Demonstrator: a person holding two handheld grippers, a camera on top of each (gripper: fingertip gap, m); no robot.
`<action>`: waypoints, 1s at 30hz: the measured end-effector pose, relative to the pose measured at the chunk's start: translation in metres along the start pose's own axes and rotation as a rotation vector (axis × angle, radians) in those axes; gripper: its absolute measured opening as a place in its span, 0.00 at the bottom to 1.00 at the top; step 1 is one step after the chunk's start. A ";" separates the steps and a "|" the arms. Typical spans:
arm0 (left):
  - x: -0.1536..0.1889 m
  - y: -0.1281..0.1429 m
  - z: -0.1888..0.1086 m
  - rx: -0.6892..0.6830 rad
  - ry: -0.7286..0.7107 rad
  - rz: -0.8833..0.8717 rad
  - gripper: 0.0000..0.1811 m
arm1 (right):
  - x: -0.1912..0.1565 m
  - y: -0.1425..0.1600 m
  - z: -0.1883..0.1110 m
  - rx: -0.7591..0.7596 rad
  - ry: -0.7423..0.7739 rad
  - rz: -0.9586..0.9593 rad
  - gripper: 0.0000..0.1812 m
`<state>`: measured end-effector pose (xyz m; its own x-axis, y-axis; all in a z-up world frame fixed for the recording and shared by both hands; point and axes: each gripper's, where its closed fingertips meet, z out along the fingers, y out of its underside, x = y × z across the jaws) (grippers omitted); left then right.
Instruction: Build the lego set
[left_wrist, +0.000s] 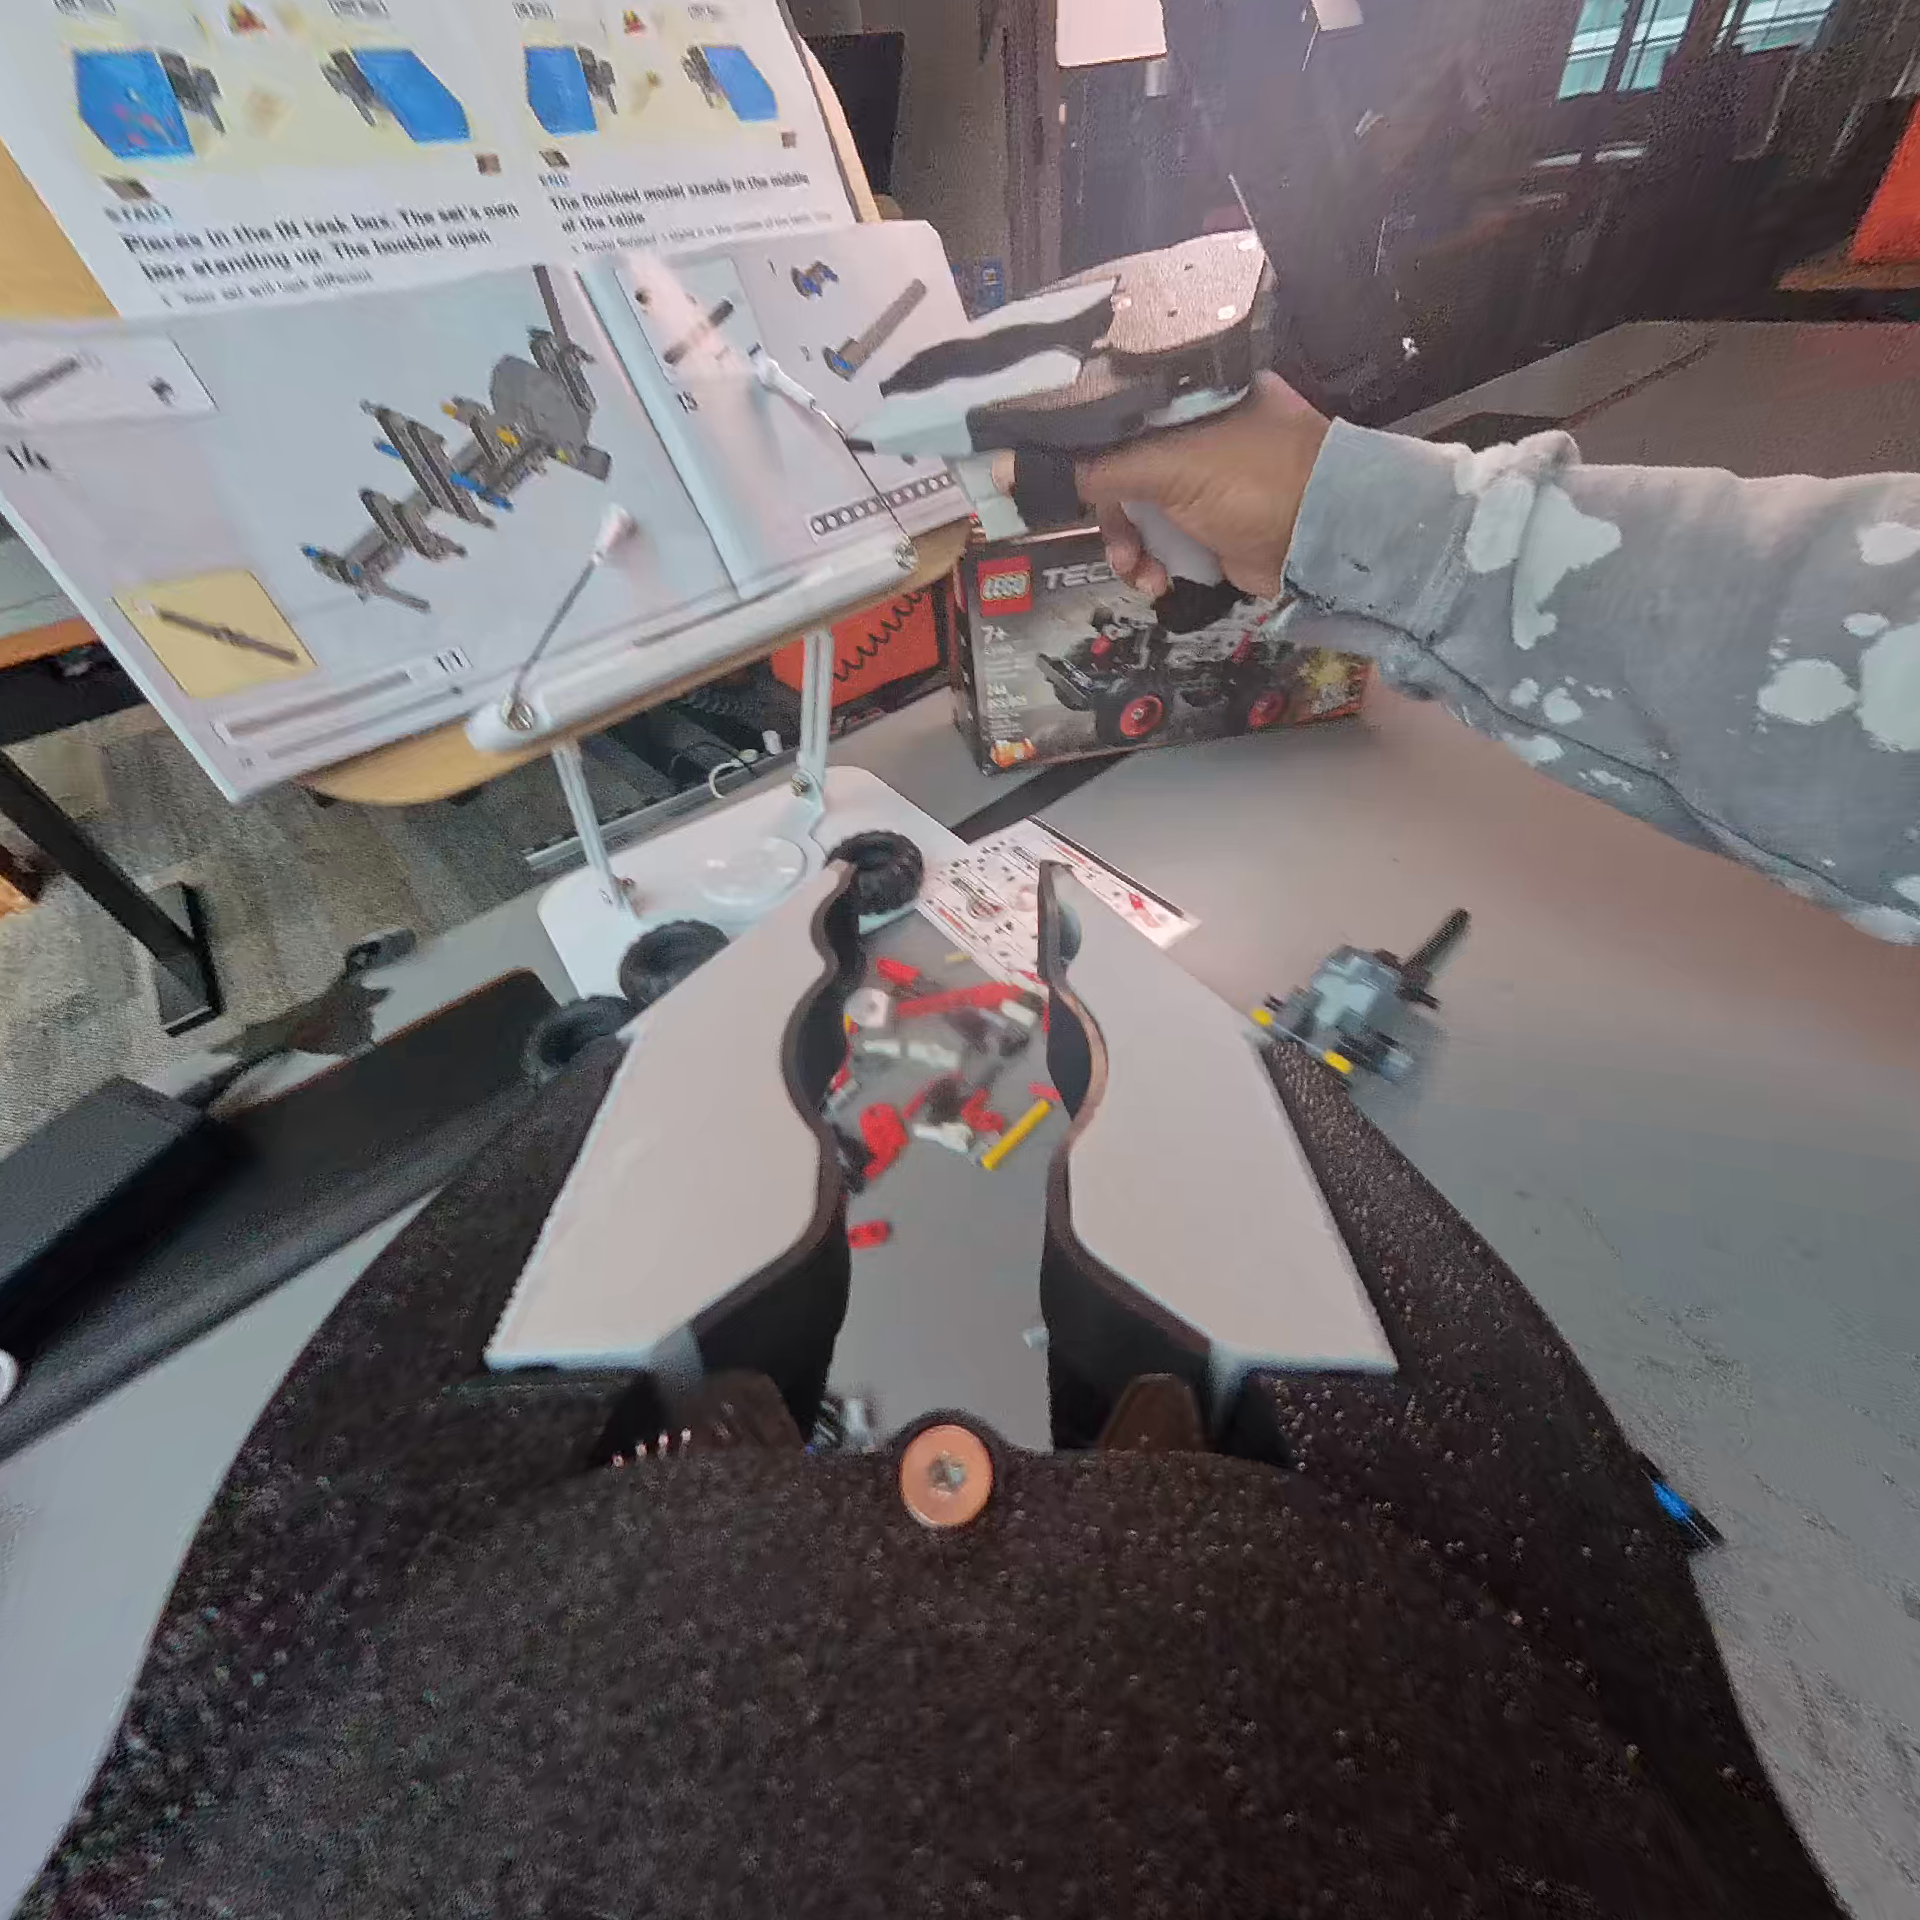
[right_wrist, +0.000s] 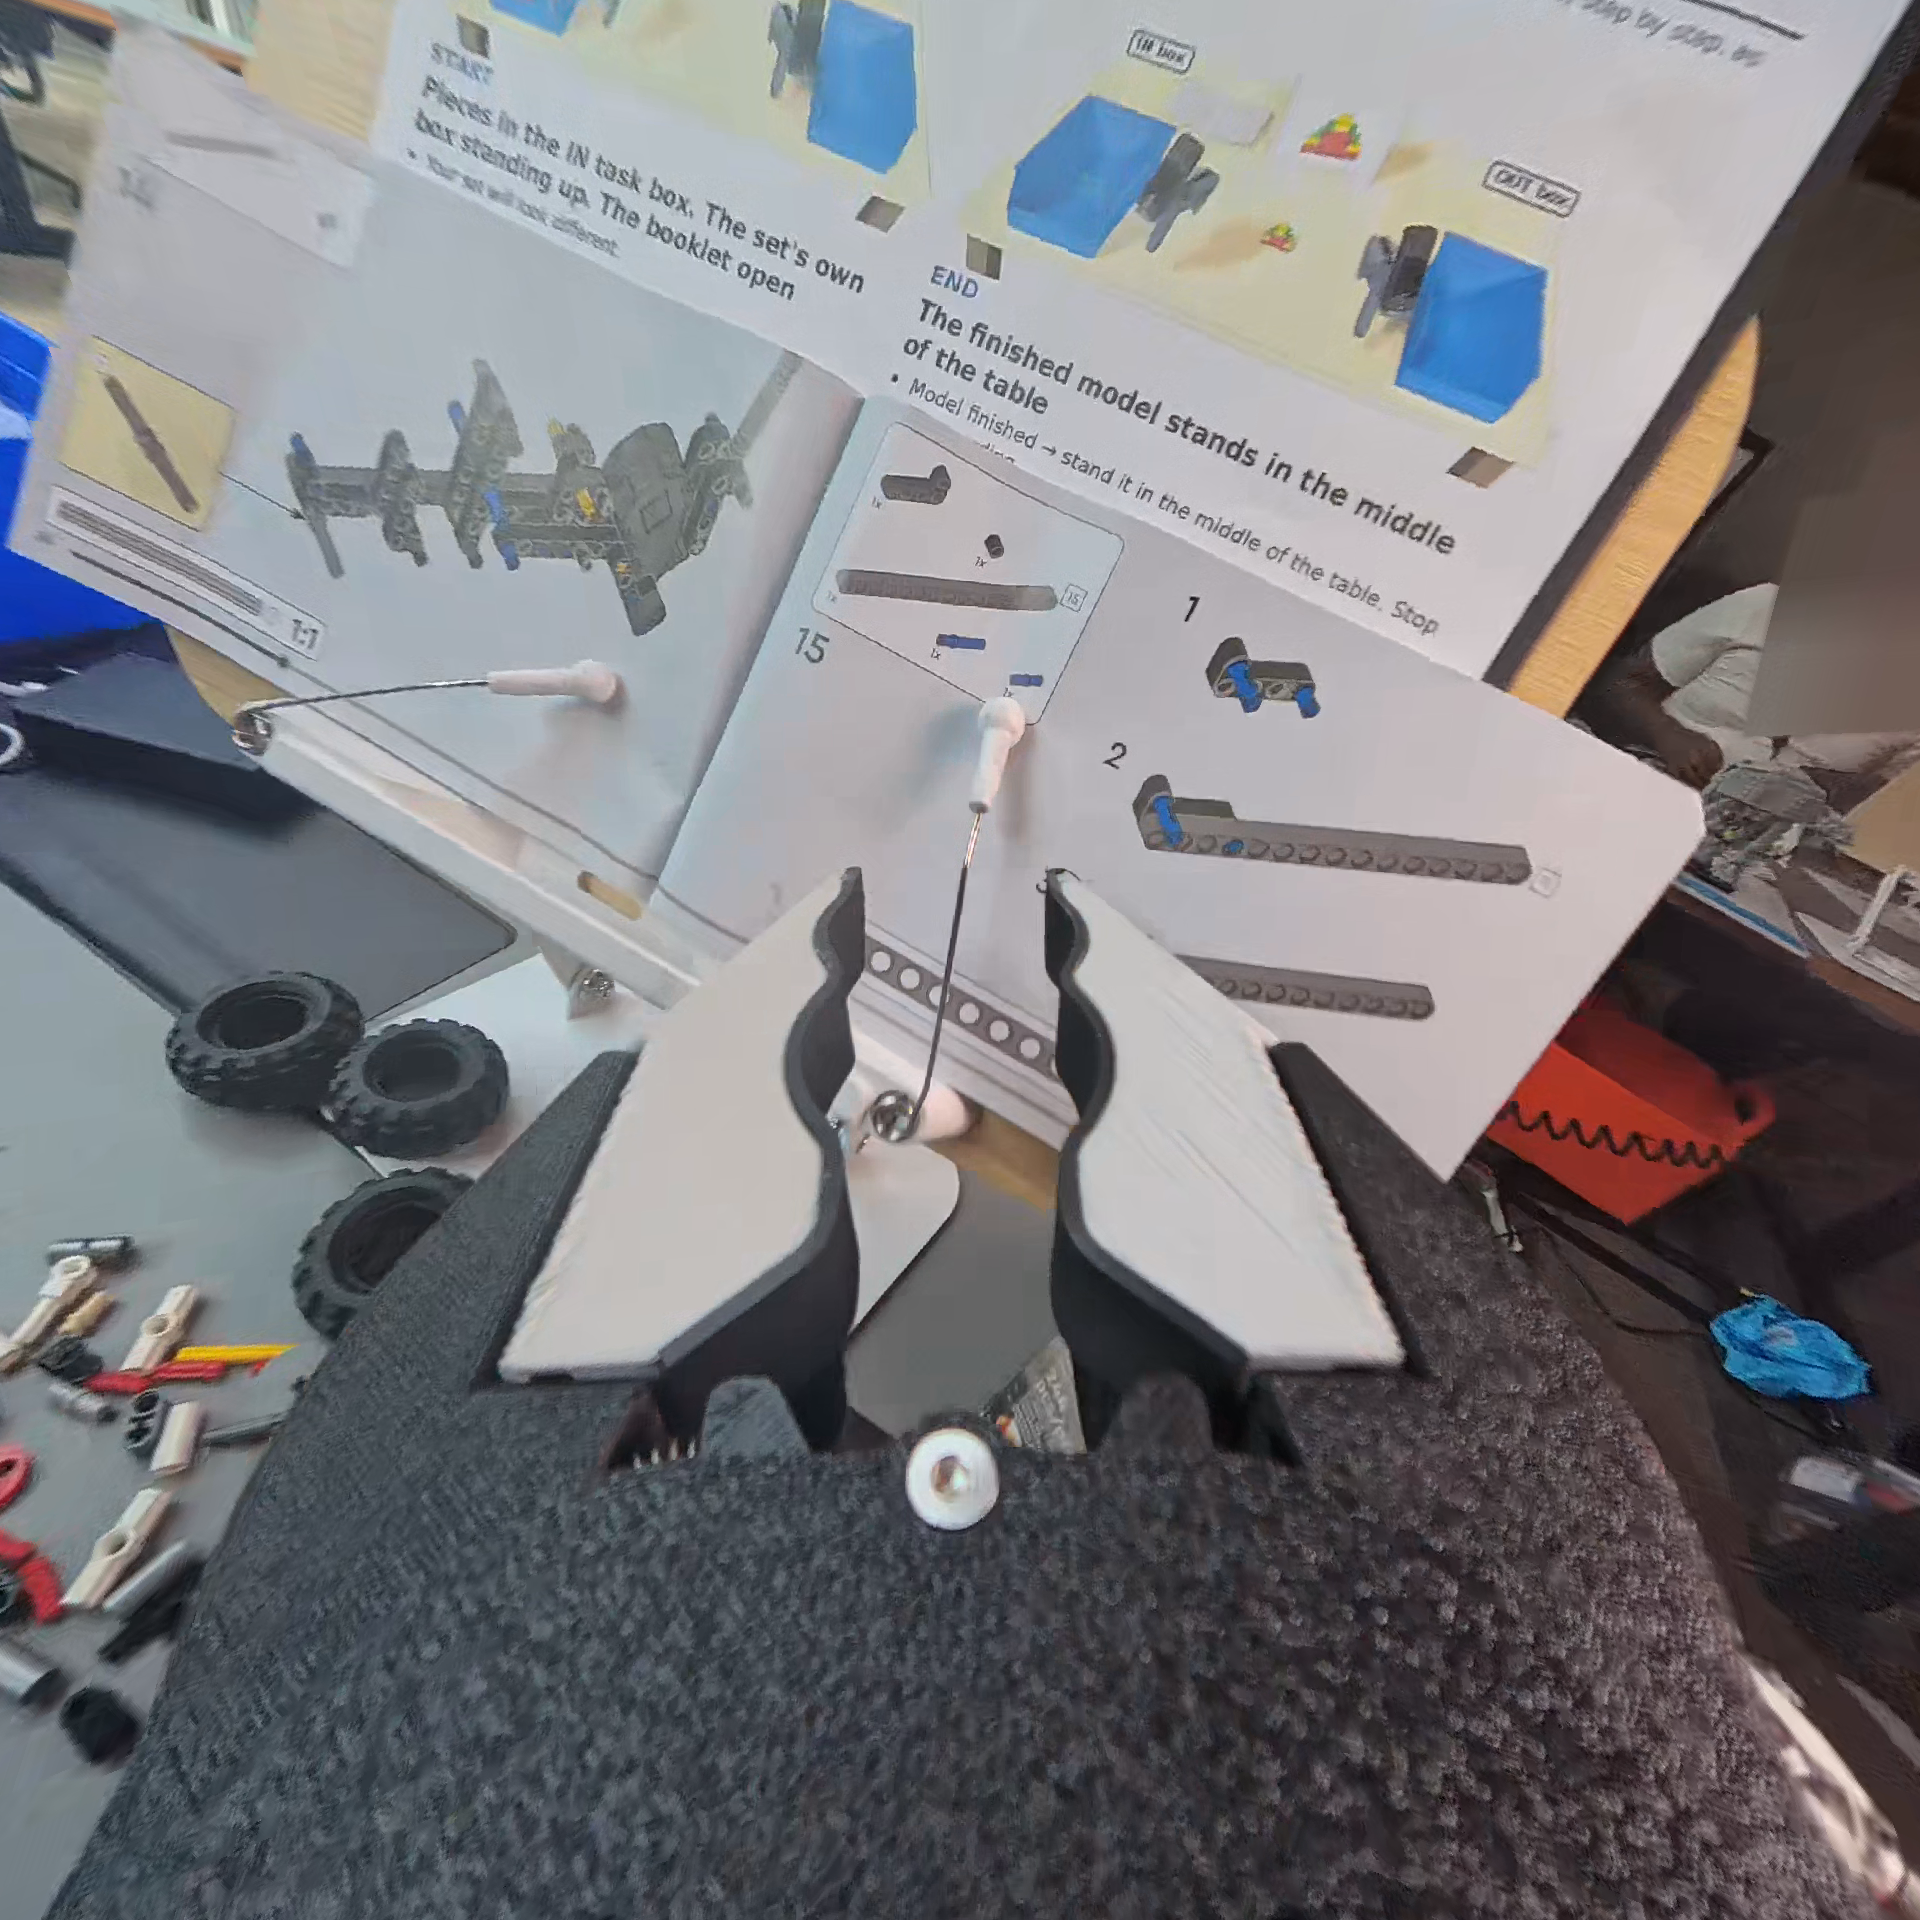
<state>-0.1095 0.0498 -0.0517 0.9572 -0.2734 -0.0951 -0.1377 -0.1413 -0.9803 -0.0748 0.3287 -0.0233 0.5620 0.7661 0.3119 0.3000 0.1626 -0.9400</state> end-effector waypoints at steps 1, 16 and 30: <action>-0.012 -0.015 0.017 -0.007 -0.023 0.027 0.20 | 0.002 0.000 0.011 -0.018 0.015 -0.049 0.16; -0.144 -0.014 0.198 -0.230 -0.280 0.297 0.11 | 0.030 0.068 -0.017 0.004 0.003 0.531 0.09; -0.172 -0.005 0.155 -0.013 -0.282 -0.186 0.03 | 0.017 0.039 -0.055 0.167 0.119 0.303 0.31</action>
<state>-0.2341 0.2453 -0.0575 0.9987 0.0316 0.0397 0.0447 -0.1763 -0.9833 -0.0110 0.3138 -0.0467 0.6949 0.7188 0.0200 -0.0188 0.0459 -0.9988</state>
